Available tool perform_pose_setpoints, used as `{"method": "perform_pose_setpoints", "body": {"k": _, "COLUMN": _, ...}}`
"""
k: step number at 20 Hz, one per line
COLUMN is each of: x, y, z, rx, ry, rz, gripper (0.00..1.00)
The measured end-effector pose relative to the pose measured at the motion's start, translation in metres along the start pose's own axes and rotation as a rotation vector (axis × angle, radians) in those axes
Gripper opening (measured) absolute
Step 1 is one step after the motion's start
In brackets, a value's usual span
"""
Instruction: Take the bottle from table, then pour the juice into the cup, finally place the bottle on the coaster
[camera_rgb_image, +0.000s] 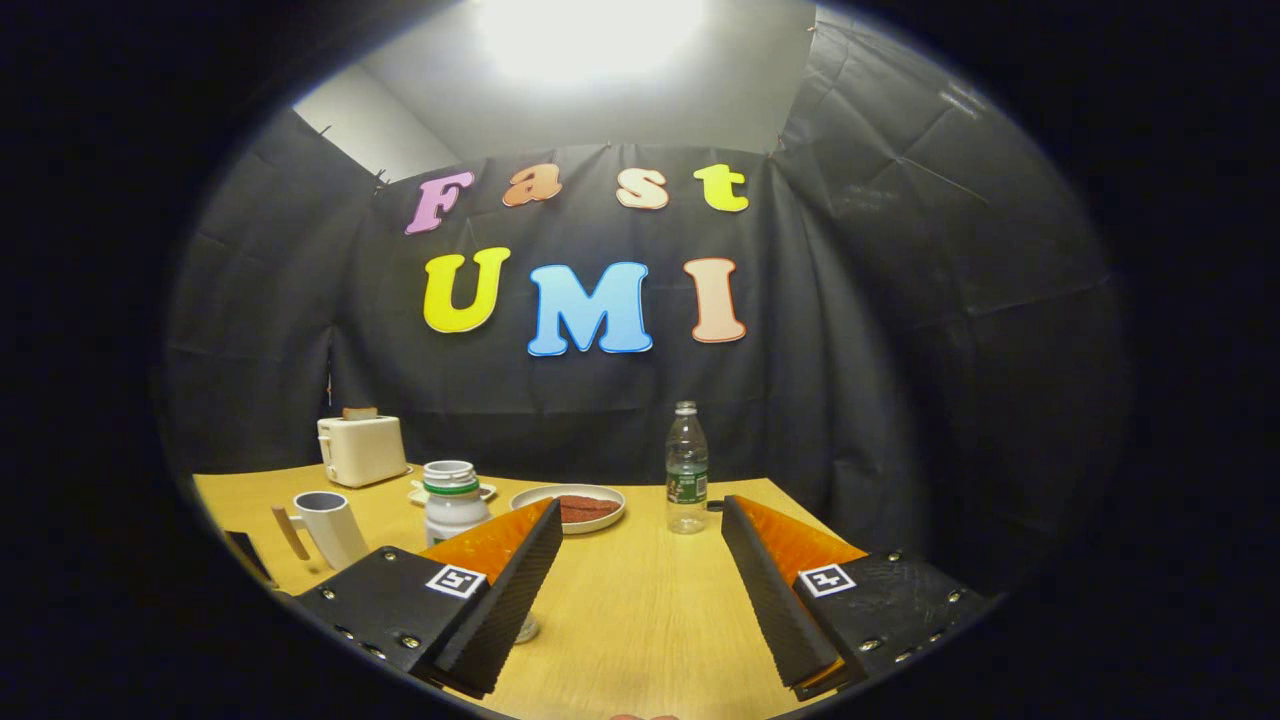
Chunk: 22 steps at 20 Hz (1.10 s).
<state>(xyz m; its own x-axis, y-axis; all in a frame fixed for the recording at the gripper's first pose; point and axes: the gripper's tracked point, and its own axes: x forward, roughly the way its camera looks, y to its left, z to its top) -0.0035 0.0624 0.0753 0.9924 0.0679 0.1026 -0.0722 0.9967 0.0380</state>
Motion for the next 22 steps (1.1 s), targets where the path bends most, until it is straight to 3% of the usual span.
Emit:
{"method": "perform_pose_setpoints", "body": {"k": 13, "x": 0.009, "y": 0.093, "z": -0.043, "rx": 0.092, "ry": 0.11, "rz": 0.157, "gripper": 0.98}}
{"method": "perform_pose_setpoints", "body": {"k": 22, "x": 0.032, "y": 0.106, "z": -0.074, "rx": 0.091, "ry": 0.171, "rz": 0.147, "gripper": 0.98}}
